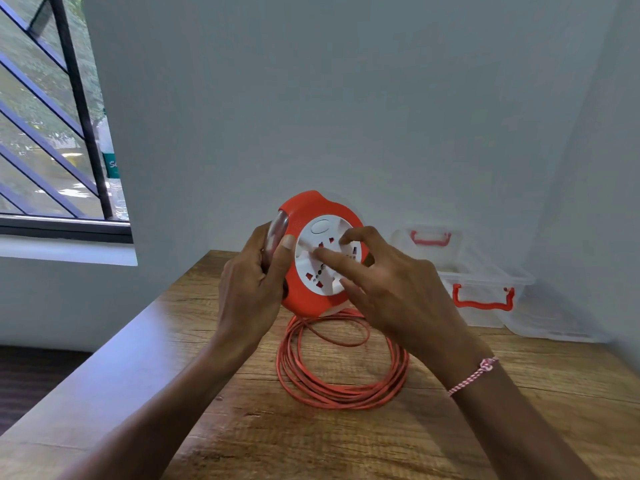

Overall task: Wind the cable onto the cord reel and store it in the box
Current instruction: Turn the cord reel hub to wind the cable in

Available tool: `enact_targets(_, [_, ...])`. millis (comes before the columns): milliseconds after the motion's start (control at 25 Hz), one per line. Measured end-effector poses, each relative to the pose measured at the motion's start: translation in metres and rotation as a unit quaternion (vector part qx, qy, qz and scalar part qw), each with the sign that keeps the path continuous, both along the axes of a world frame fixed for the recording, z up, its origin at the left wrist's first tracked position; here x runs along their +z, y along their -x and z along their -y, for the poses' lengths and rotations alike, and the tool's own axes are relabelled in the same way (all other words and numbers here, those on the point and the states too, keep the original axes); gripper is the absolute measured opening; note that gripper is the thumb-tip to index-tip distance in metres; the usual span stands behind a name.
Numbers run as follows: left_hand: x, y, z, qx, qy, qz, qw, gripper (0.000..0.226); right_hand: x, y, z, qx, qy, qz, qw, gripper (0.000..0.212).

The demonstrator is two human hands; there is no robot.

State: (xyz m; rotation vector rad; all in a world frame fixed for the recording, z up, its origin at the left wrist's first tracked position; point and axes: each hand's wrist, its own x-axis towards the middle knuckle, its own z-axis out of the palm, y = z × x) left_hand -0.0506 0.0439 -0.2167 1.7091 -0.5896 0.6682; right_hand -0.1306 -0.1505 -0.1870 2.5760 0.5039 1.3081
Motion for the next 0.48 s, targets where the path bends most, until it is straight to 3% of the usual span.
enact_targets(160, [0.003, 0.005, 0.001, -0.021, 0.013, -0.005, 1.0, 0.032, -0.003, -0.004, 0.0, -0.043, 0.045, 0.028, 0.998, 0.075])
enact_targets(320, [0.002, 0.005, 0.003, -0.038, 0.026, -0.011, 0.999, 0.045, 0.0, -0.004, -0.001, -0.023, 0.036, 0.05, 0.998, 0.064])
enact_targets(480, [-0.001, 0.005, 0.006, -0.006, 0.015, 0.016, 1.0, 0.062, 0.001, -0.008, -0.02, -0.014, -0.164, 0.031, 0.986, 0.061])
